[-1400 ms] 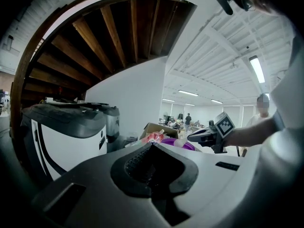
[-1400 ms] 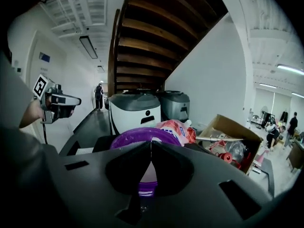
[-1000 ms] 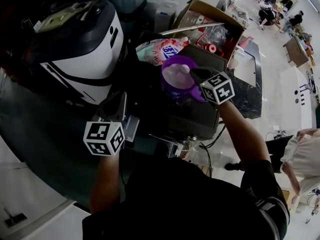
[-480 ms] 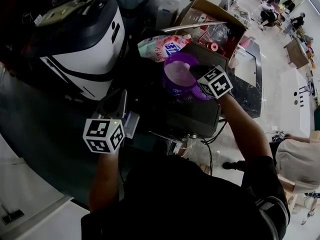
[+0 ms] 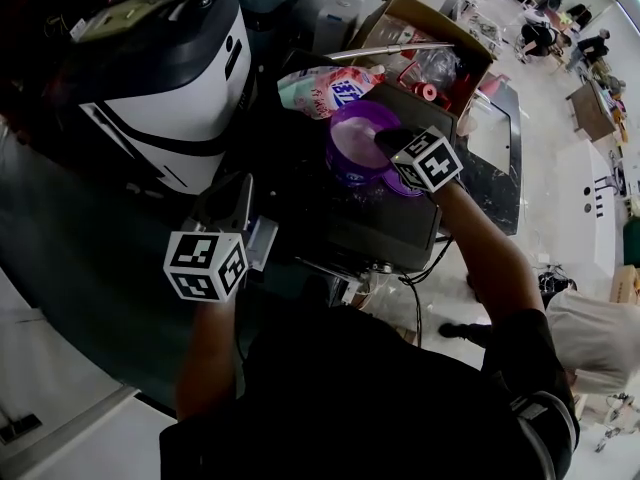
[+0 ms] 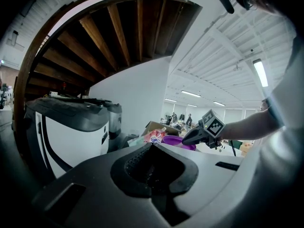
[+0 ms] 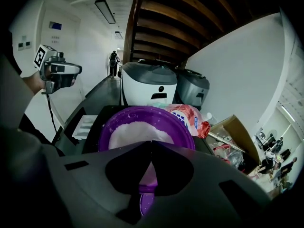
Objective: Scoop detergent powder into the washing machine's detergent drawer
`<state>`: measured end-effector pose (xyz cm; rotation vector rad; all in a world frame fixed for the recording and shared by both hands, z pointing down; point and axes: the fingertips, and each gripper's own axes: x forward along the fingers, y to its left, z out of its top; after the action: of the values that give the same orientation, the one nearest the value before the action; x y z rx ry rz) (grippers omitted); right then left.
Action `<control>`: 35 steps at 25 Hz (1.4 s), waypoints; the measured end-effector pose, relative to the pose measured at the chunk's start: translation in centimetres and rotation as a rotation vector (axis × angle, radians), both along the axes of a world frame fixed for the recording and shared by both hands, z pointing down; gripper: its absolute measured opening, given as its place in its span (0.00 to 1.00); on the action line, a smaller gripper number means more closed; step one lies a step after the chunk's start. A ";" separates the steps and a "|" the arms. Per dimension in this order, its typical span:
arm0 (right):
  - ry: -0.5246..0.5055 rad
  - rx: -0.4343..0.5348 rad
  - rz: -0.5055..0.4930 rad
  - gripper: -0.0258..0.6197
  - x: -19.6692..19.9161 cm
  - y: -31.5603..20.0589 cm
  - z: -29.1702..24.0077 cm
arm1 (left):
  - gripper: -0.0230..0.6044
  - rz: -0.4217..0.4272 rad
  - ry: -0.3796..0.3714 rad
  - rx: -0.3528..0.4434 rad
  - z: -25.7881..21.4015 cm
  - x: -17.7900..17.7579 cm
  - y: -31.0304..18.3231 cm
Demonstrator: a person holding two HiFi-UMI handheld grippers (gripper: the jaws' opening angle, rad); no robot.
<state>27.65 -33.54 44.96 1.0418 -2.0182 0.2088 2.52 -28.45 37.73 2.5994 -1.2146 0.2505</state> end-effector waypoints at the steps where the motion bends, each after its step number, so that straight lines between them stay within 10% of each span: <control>1: -0.001 -0.005 -0.002 0.07 -0.2 0.1 0.1 | 0.05 -0.001 0.001 0.000 0.0 -0.1 0.1; 35: -0.382 -0.176 0.196 0.07 -2.3 1.7 -0.8 | 0.05 -0.024 0.045 -0.011 0.6 -4.0 2.3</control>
<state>25.35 -31.87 44.19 1.1520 -2.1807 0.7233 -1.50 -26.19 38.31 2.5654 -1.2255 0.1927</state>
